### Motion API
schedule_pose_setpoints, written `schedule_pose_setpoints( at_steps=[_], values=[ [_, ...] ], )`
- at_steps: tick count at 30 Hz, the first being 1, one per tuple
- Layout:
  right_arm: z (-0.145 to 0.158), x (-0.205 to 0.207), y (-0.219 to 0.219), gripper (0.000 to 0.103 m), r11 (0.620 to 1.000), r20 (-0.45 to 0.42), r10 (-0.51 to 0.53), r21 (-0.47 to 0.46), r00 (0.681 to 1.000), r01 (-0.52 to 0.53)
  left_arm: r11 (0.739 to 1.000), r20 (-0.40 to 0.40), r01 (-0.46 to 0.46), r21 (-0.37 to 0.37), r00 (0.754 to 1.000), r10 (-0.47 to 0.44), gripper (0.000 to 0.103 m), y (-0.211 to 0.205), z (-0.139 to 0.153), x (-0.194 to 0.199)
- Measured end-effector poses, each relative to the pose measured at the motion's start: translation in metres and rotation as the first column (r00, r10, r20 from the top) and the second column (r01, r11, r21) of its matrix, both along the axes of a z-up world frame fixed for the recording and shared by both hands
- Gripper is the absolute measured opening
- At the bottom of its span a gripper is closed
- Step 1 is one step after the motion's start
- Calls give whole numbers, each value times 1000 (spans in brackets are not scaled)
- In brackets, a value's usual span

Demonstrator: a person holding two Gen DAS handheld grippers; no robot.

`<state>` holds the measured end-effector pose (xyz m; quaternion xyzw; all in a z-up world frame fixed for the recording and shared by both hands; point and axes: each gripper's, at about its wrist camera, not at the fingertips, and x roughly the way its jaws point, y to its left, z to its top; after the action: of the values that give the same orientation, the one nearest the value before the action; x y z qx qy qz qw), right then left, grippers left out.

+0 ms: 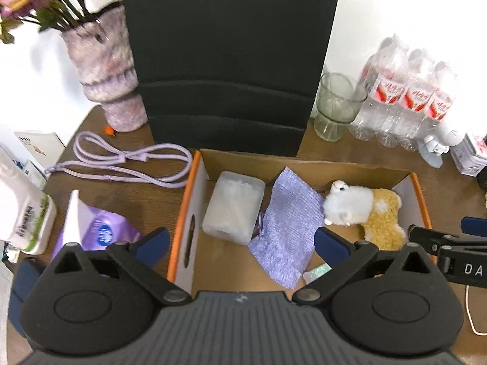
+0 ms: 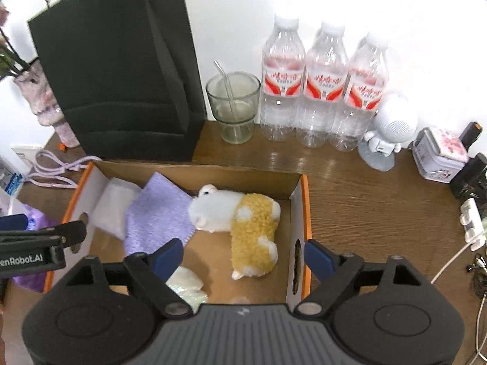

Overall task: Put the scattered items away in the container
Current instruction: 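Carry pouch and plush toy into the cardboard box and open both tools, then withdraw both open tools back toward the remaining items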

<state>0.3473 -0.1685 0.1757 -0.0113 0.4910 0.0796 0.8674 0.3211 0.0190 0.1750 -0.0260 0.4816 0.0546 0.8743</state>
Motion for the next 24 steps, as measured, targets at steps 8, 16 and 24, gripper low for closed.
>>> schedule_pose_setpoints(
  at_steps=[8,16,24],
  values=[
    [40,-39,2,94,1000,66,8,4,998,-8,1000,57,10,6,998,-11,103,1,39,-39],
    [67,-73,4,103,1000,124,11,8,992,-12,1000,99,21,2,995,-21,103,3,62,-72],
    [65,-110,1,103,996,240,3,81,971,-24,999,292,38,0,956,-36,103,-2,60,-119]
  ],
)
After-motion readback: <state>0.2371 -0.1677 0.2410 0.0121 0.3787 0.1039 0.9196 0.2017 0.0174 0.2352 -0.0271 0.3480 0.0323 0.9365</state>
